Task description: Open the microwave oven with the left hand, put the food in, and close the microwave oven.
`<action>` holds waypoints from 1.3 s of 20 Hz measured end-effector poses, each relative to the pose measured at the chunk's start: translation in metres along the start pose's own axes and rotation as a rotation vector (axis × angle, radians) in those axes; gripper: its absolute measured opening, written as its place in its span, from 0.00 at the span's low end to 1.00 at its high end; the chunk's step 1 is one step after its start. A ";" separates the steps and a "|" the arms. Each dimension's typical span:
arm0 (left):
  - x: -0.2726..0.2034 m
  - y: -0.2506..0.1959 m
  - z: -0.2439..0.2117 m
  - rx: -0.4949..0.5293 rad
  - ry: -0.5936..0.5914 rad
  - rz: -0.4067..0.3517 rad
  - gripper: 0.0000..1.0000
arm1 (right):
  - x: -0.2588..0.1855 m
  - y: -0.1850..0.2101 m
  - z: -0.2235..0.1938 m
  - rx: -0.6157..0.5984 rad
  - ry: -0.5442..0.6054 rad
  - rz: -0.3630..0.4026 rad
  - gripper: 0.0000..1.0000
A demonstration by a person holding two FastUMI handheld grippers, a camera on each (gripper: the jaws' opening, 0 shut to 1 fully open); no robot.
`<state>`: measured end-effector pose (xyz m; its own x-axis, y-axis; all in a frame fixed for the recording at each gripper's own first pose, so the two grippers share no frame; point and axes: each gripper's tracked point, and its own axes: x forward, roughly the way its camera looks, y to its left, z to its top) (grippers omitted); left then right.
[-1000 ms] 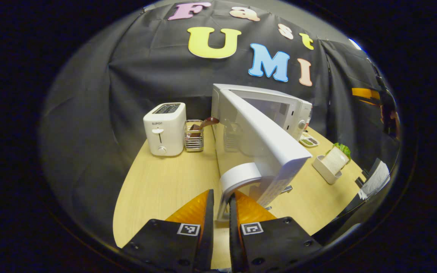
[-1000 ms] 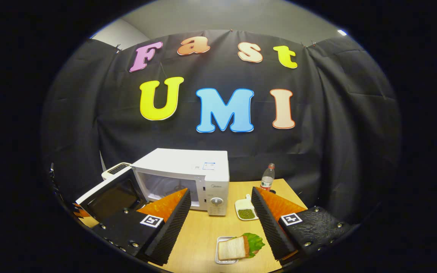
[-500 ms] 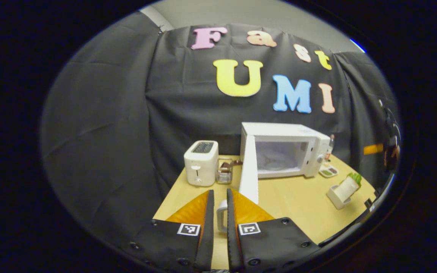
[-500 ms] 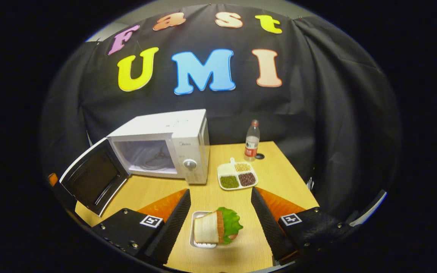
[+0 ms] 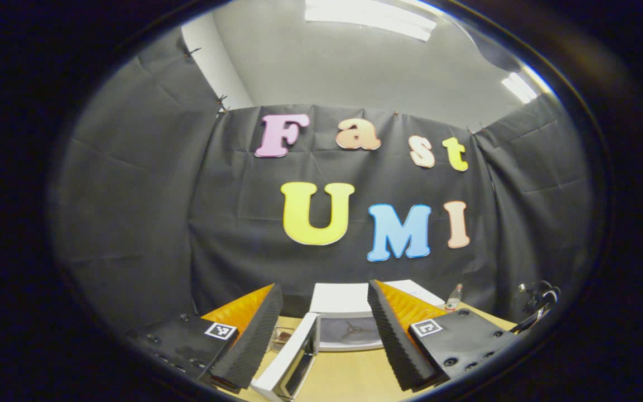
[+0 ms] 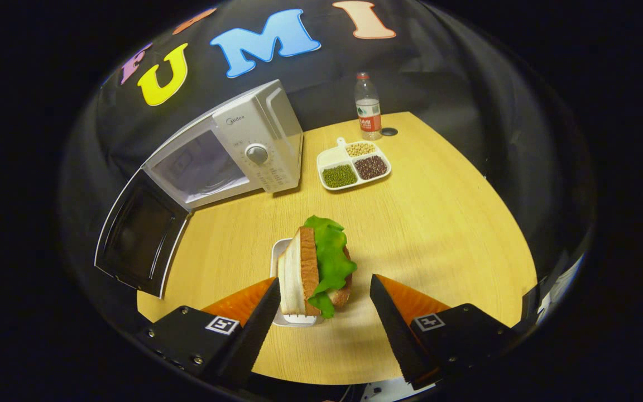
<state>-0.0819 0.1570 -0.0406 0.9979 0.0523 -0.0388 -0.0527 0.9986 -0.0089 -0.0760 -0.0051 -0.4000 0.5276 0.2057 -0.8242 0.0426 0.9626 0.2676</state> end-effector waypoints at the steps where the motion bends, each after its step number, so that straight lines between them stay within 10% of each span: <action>1: 0.010 -0.015 0.007 0.000 -0.012 -0.018 0.98 | 0.004 0.000 -0.001 0.010 0.011 0.009 0.98; 9: 0.035 -0.082 0.000 -0.028 0.023 -0.099 0.97 | 0.018 0.004 -0.011 0.084 0.065 0.069 0.98; 17: 0.030 -0.063 -0.016 -0.020 0.064 -0.040 0.98 | 0.015 0.018 -0.005 0.177 0.072 0.182 0.16; 26: 0.026 -0.060 -0.005 -0.008 0.054 -0.049 0.97 | -0.020 0.072 0.043 0.241 -0.080 0.322 0.16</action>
<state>-0.0528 0.0982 -0.0463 0.9957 0.0025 -0.0922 -0.0044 0.9998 -0.0200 -0.0474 0.0520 -0.3427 0.6102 0.4661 -0.6407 0.0575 0.7805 0.6225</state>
